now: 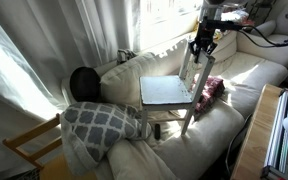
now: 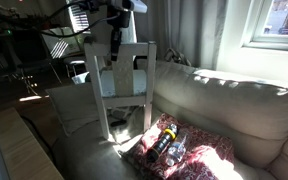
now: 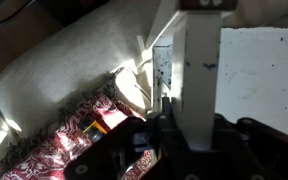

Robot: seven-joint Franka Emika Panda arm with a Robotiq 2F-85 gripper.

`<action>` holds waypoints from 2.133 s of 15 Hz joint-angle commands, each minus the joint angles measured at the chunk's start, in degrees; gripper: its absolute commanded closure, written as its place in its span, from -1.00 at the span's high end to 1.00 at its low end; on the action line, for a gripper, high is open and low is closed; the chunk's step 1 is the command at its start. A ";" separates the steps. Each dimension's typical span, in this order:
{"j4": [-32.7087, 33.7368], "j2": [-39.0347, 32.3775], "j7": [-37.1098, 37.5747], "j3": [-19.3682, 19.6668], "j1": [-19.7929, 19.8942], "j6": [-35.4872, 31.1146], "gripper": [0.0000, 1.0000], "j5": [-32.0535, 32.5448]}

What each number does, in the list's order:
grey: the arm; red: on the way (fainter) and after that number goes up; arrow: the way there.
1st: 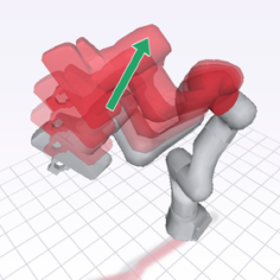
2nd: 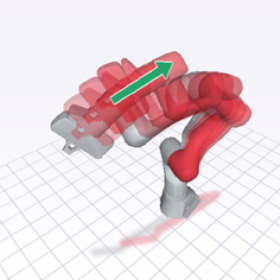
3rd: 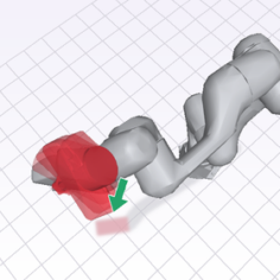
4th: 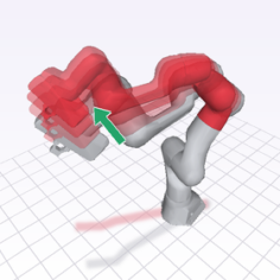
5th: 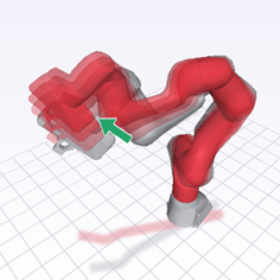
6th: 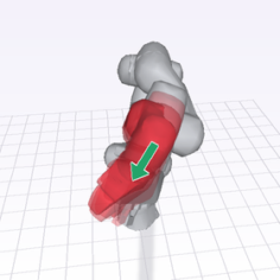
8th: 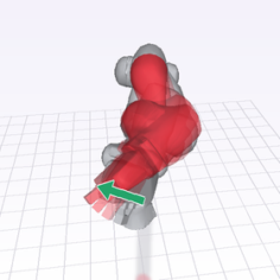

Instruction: Pick up the striped towel and put it on the top of the backrest of the couch, turn the chair ninety degrees clockwise on the couch

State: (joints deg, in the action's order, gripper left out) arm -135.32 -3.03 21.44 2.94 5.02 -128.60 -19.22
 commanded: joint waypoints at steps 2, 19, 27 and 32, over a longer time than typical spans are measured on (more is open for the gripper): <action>-1.83 2.36 11.92 -0.16 -2.21 -4.78 -0.89 0.64; -7.66 13.78 37.14 -1.26 -2.39 -5.85 -0.89 2.84; -9.58 11.34 50.45 -3.41 -2.85 -8.94 -0.89 5.62; -9.32 10.24 52.58 -3.61 -3.41 -10.85 -0.89 3.92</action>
State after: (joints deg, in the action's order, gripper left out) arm -145.44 4.33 70.47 -0.71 1.63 -139.10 -14.65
